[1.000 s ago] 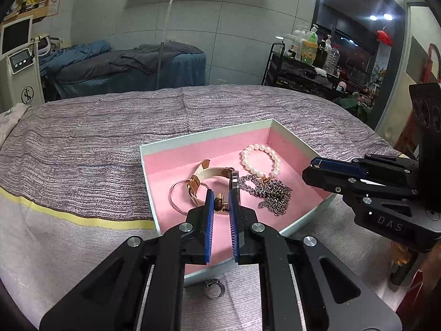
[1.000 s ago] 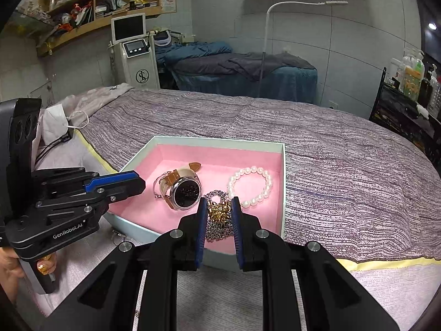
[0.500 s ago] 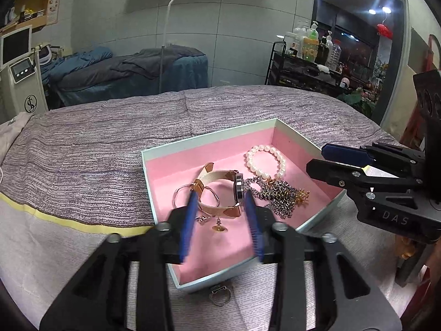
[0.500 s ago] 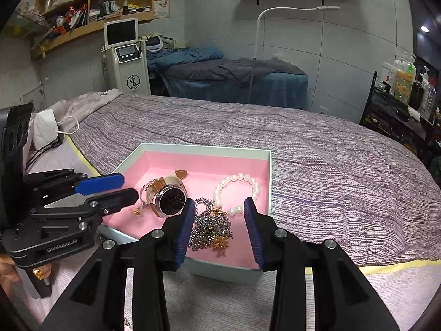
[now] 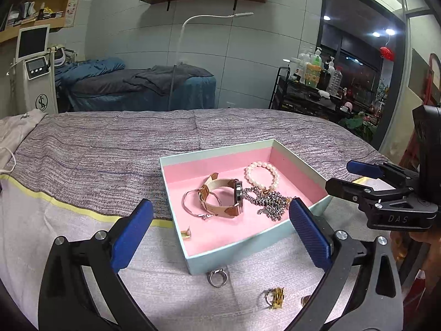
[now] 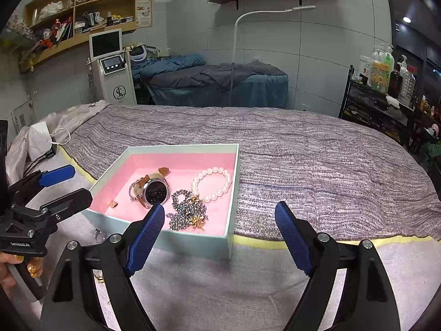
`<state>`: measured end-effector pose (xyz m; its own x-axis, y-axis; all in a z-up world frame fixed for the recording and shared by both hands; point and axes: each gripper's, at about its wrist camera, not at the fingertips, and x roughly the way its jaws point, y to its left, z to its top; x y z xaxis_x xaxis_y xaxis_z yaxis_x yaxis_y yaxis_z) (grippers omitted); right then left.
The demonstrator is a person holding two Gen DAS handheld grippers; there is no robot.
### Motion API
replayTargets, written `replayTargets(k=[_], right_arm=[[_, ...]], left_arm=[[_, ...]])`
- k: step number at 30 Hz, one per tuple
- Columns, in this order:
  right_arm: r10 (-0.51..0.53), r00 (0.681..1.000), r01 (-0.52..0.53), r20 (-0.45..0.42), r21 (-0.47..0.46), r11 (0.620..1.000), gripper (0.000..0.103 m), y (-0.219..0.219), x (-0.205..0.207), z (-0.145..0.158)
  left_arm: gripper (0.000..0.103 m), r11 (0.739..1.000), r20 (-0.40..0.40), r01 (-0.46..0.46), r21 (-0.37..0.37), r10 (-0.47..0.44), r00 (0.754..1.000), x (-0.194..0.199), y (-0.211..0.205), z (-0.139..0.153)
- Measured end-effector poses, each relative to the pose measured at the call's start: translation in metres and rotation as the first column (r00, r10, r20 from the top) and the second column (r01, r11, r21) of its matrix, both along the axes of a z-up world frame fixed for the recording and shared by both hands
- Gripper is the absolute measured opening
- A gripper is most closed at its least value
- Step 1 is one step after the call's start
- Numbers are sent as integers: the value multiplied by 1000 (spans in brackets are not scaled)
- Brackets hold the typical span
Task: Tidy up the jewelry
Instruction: 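Grasp the ornate gold ring with the left gripper while the right gripper grasps the small gold hook earring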
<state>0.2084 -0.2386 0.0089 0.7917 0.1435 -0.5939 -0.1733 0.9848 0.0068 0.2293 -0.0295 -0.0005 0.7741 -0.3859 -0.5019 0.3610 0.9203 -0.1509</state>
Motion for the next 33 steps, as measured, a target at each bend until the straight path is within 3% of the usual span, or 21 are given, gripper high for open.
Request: replayTargets(k=[8,15,19,26,33], right_arm=[[65,996,-64,-64,17,998,80,5,-29,-15],[173,980,-174,-102,1,985,79,30,-53,-27],[232,964,-237,-131,-20,971,69,45,-62,-36],[268,946,-281,-180,-52,958,57,61,-68,-49],[291,936,-315,-197,-105,943,45,77,-67,-55]], left_arm=[[97,998,-20,-47,39,48,999,-34,28,-19],[97,999,-77,-54,6,55,996,-61,37,-35],[97,999,-107,-49,-22,46,993,-70,35,-43],[96,1000,-115,-27,10,28,993,-86,25,-50],[77,999,-130,-31,11,32,991,-90,25,-53]])
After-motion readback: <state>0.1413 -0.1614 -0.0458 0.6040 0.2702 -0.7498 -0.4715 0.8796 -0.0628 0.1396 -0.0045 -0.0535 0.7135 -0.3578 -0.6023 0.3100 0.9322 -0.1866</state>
